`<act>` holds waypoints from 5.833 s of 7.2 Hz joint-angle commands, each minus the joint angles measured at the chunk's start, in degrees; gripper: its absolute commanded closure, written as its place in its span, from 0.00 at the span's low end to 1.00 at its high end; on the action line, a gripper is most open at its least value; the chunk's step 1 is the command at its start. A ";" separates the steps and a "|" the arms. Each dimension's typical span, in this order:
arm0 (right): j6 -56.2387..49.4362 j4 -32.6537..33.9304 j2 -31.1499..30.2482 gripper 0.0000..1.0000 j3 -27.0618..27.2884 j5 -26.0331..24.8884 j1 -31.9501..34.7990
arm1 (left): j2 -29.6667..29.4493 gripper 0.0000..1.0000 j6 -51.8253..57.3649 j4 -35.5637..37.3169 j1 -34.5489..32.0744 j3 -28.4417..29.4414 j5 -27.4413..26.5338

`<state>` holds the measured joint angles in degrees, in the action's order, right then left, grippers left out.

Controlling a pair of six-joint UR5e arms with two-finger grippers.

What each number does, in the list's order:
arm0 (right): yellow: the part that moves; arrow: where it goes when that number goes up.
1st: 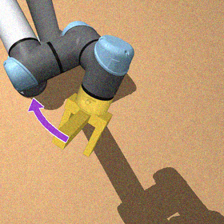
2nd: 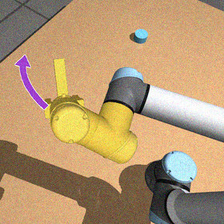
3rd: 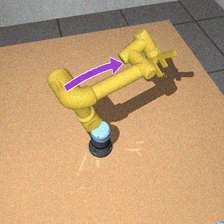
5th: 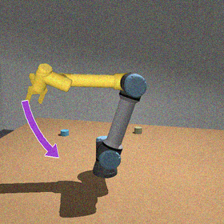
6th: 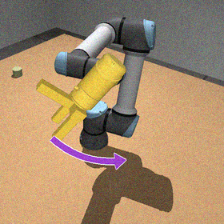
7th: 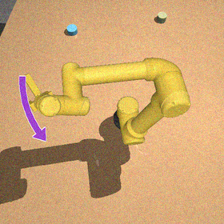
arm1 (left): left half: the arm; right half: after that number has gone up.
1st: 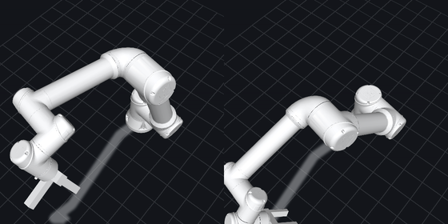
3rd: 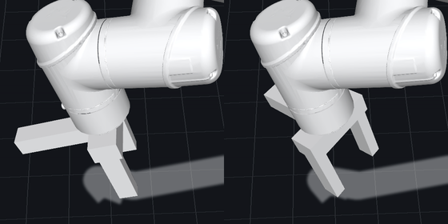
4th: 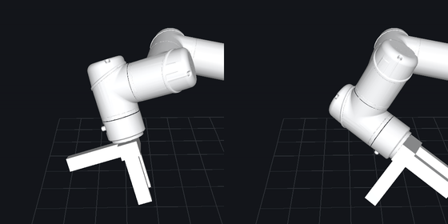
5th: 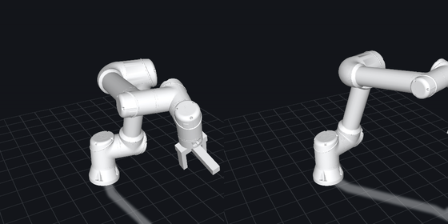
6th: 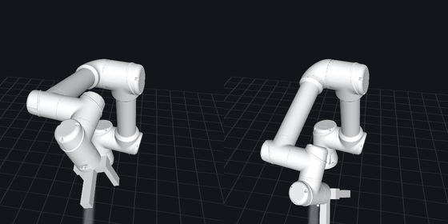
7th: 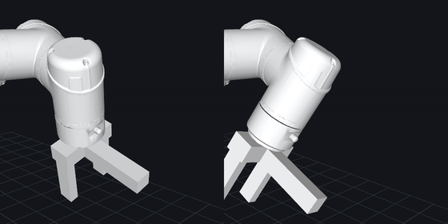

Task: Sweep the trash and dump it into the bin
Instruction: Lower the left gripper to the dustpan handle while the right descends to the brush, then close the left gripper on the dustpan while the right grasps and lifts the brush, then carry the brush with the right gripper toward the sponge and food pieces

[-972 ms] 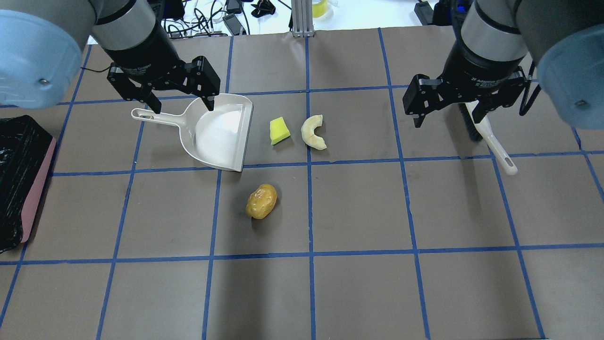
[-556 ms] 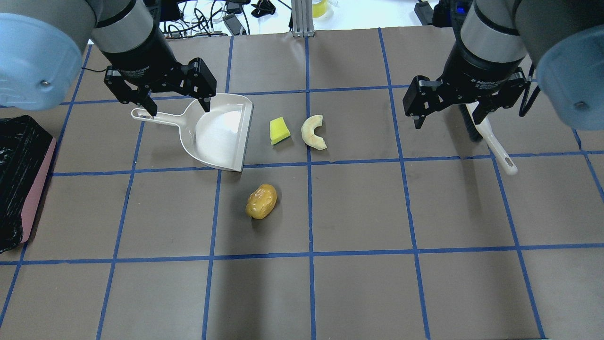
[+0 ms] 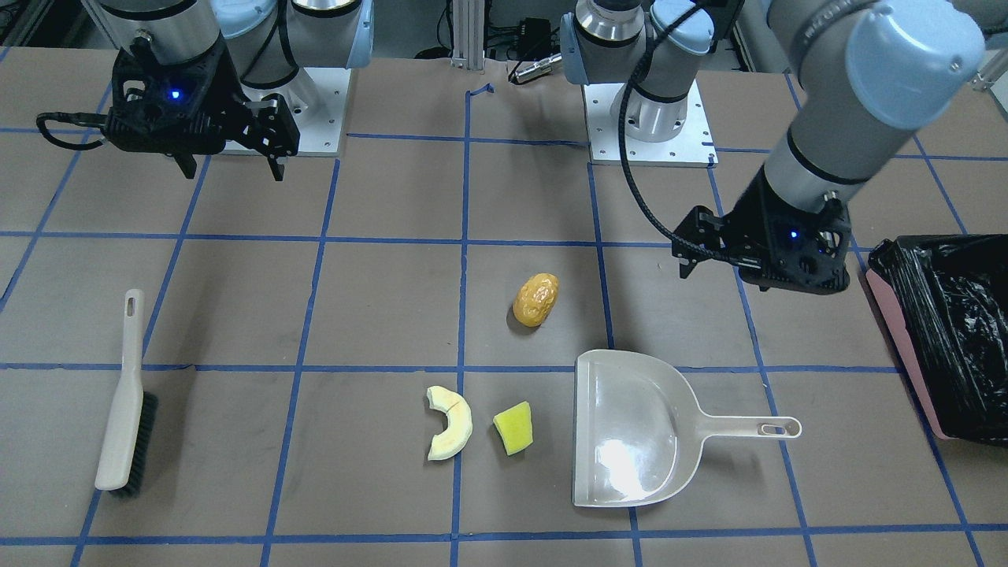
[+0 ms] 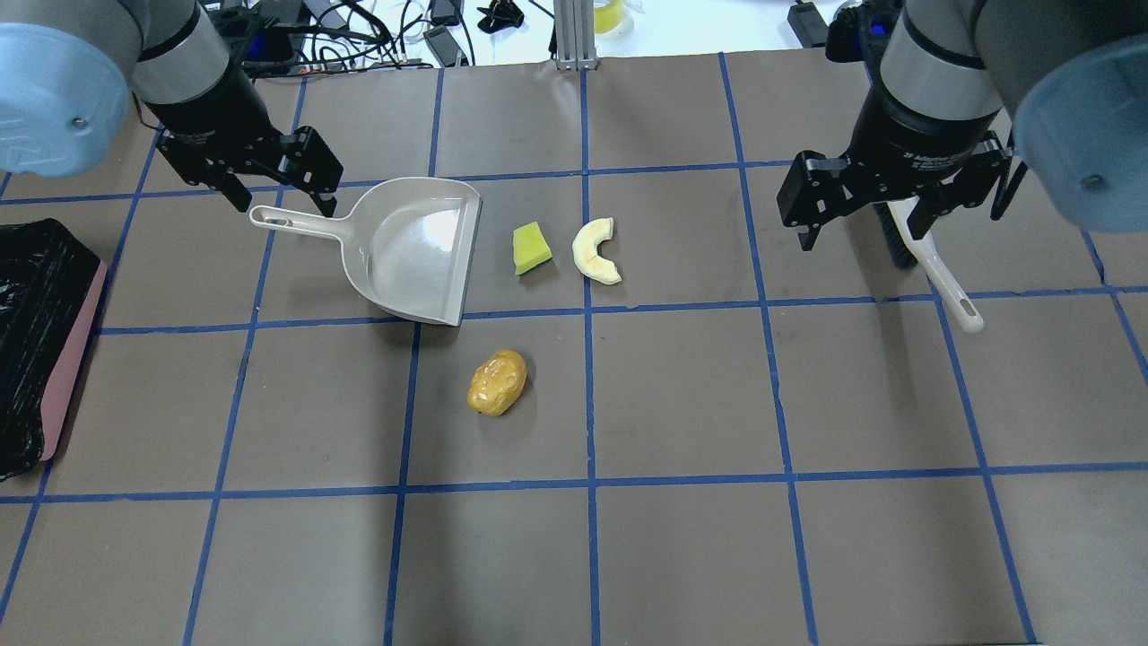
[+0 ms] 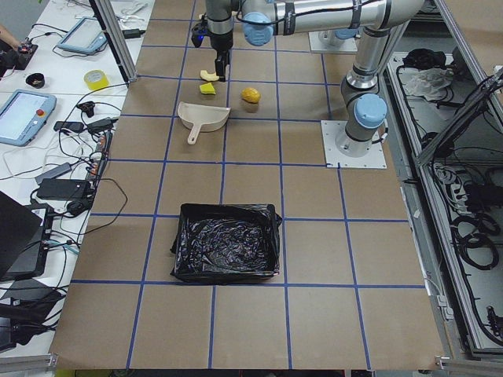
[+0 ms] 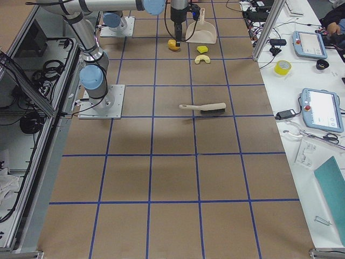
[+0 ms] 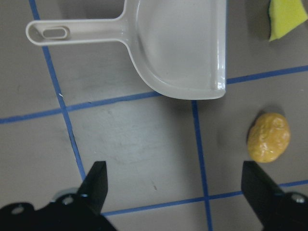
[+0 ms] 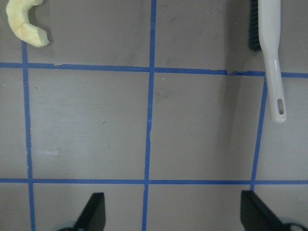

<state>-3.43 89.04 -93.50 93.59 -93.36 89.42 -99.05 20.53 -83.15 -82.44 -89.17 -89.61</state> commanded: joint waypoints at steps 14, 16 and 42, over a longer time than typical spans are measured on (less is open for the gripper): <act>-29.17 26.80 24.67 0.04 9.59 -2.17 -19.72 | -20.56 0.06 73.25 23.65 2.37 -1.62 -10.33; -29.00 26.45 24.59 0.15 9.68 -2.53 -19.81 | -20.65 0.09 72.99 23.65 2.37 -1.71 -9.80; 33.90 21.17 29.14 1.00 1.62 10.39 20.69 | -19.42 1.00 73.70 26.02 0.35 -3.73 -10.50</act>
<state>27.31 109.87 -66.68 98.12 -83.00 107.69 -118.48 94.94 -57.09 -81.90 -92.90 -100.00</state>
